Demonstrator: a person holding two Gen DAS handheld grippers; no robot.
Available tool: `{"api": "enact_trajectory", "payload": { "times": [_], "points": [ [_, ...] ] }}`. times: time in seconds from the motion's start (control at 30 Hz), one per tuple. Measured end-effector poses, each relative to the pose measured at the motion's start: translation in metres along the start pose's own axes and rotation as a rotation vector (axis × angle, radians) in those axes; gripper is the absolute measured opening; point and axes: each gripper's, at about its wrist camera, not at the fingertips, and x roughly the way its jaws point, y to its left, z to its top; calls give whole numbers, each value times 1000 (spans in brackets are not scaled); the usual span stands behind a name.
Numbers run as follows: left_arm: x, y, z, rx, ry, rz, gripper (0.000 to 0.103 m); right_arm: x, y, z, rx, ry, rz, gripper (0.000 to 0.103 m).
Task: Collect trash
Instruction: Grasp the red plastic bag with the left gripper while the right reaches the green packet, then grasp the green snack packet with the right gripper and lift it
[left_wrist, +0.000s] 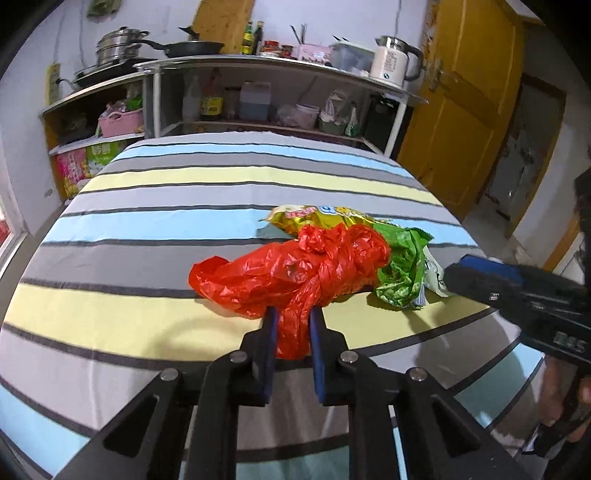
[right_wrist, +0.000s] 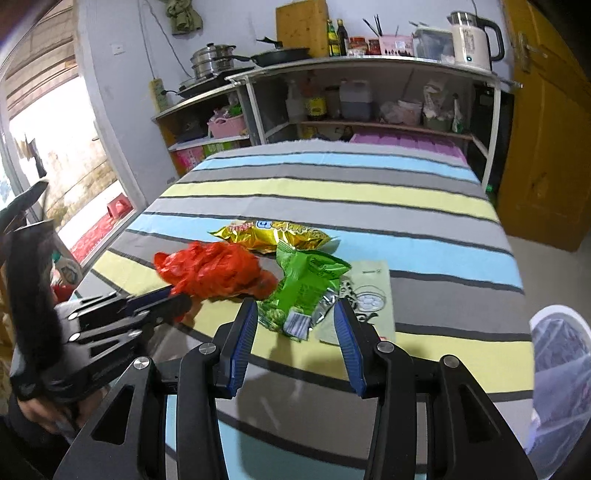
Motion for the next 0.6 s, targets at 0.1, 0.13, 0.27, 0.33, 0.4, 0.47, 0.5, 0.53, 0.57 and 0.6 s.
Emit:
{"api": "enact_trajectory", "payload": {
  "times": [0.1, 0.13, 0.27, 0.33, 0.4, 0.47, 0.5, 0.53, 0.57, 0.6],
  "points": [
    [-7, 7, -2, -26, -19, -2, 16, 11, 2, 3, 16, 16, 1, 44],
    [-9, 9, -2, -30, -24, -4, 16, 12, 2, 3, 21, 21, 0, 44],
    [-12, 14, -2, -44, -35, -11, 16, 24, 1, 7, 41, 41, -8, 44],
    [-12, 16, -2, -51, -39, -13, 16, 29, 1, 7, 47, 51, -14, 44],
    [-11, 16, -2, -57, -39, -17, 16, 35, 3, 8, 47, 62, -21, 44],
    [-11, 17, -3, -61, -39, -21, 16, 40, 4, 9, 48, 73, -31, 44],
    [-11, 16, -4, -61, -39, -21, 16, 42, 5, 10, 49, 78, -34, 44],
    [-11, 17, -4, -62, -38, -22, 16, 43, 5, 10, 50, 81, -37, 44],
    [-11, 17, -4, -61, -38, -23, 16, 44, 6, 9, 51, 82, -40, 39],
    [-11, 17, -5, -62, -38, -23, 16, 45, 5, 9, 53, 84, -46, 33]
  ]
}}
